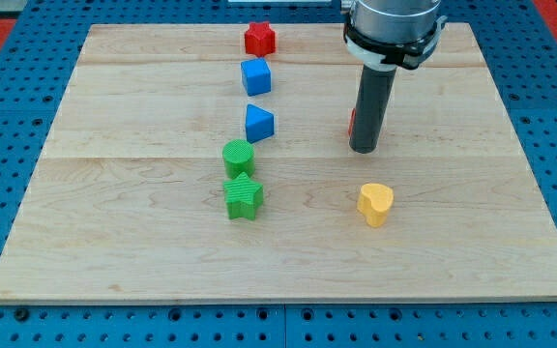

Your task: Put the red circle below the yellow hexagon

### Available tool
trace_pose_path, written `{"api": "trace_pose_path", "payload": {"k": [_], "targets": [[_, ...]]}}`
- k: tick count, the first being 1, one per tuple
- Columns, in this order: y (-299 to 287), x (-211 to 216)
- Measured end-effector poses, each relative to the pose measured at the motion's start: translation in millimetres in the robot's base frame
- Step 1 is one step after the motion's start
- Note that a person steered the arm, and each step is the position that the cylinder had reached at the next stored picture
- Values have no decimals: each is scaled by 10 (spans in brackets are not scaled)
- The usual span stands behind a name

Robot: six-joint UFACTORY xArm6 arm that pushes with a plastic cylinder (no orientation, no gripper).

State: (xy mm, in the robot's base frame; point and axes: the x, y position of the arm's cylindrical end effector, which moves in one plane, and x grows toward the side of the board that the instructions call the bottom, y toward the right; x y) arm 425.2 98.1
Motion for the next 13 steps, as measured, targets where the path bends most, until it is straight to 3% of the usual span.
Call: {"api": "trace_pose_path", "payload": {"k": [2,11,13], "targets": [[-452,-212],[-29,-24],[90,-141]]}}
